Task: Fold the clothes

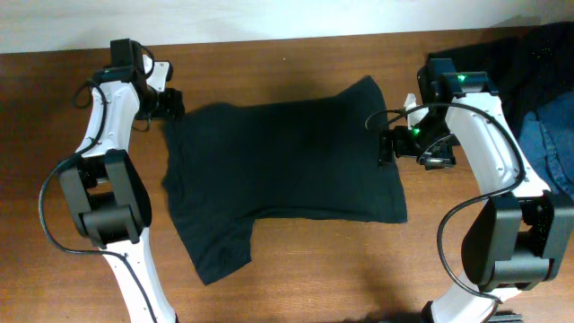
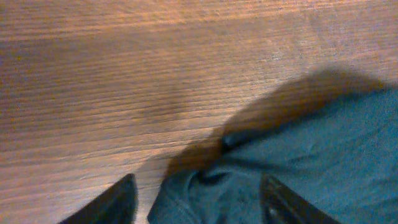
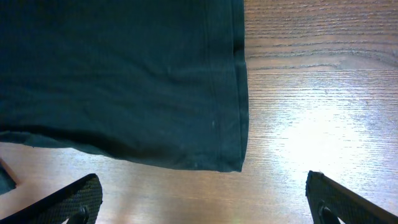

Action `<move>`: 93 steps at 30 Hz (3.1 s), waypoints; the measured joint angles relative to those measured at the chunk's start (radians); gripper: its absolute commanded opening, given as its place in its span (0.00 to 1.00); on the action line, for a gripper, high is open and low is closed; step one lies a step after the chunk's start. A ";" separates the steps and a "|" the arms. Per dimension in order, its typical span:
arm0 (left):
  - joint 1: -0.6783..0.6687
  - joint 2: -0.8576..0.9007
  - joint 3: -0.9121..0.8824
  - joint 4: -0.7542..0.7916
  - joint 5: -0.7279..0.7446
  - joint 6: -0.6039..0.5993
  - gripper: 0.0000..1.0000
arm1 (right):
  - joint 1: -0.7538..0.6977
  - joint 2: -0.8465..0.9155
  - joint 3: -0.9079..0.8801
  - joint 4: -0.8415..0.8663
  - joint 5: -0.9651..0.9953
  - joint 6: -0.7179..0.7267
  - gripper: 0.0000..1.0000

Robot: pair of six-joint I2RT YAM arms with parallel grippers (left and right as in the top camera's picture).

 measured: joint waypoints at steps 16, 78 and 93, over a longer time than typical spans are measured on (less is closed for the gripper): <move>-0.003 0.043 0.000 0.004 0.061 0.135 0.79 | 0.000 0.000 0.000 0.000 0.000 0.000 0.99; -0.009 0.073 0.080 -0.091 0.074 0.106 0.01 | 0.000 0.000 0.000 0.000 0.000 0.000 0.99; -0.180 -0.002 0.081 -0.131 -0.152 0.073 0.01 | 0.000 0.000 0.000 0.000 0.000 0.000 0.99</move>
